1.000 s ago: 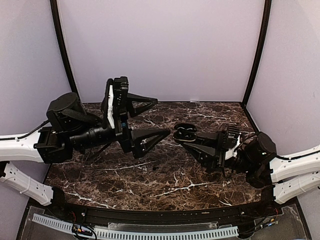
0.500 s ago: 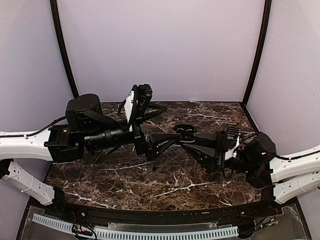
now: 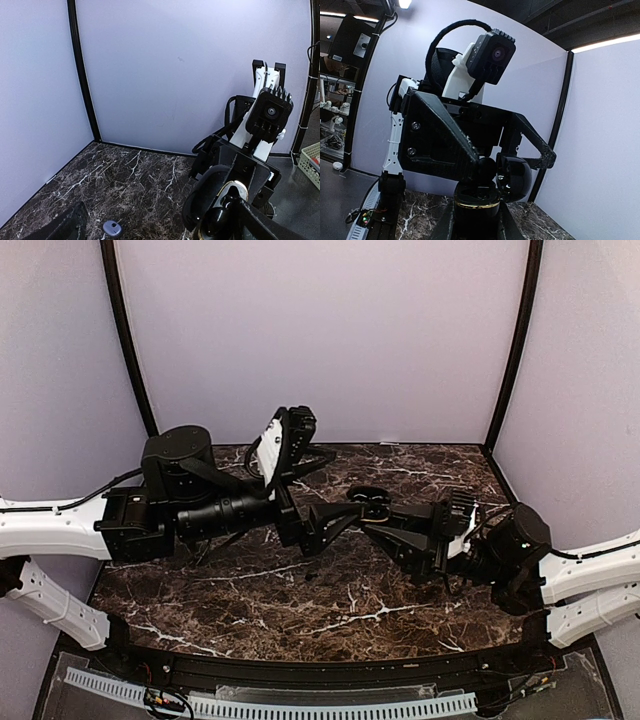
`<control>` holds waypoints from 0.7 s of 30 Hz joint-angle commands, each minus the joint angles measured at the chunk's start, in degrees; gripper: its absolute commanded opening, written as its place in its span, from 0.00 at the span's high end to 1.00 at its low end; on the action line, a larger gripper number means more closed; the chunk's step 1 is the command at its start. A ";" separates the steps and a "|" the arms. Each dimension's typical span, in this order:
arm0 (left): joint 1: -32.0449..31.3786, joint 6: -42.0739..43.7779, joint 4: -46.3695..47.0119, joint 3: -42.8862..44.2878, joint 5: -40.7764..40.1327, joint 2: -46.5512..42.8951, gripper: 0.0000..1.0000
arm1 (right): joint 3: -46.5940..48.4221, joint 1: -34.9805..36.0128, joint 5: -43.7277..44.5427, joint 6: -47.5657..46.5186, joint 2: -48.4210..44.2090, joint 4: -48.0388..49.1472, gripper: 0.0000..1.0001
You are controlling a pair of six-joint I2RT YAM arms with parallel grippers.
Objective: Insert the wireless bluetooth earbuds into the charging case
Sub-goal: Adjust the right earbud in the left side groove of the charging case, then pick up the right earbud from the left side groove of the charging case.
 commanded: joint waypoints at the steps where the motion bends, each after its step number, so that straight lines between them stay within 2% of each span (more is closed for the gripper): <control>1: 0.15 -0.01 2.64 -0.77 2.05 -2.65 0.01 | 1.03 -0.10 1.86 -0.04 -0.69 1.95 1.00; 11: 1.02 -2.85 3.31 -2.46 0.82 -5.66 0.01 | 0.86 -0.24 3.52 -0.51 -1.03 2.08 1.00; 16: 1.08 -1.65 2.57 -2.50 4.23 -5.32 0.14 | 0.84 -0.21 6.93 -3.53 -1.55 1.52 1.00; 21: 1.03 0.17 -0.34 -1.19 7.19 -2.97 0.26 | 1.33 -0.25 13.99 -8.69 -1.42 0.59 1.00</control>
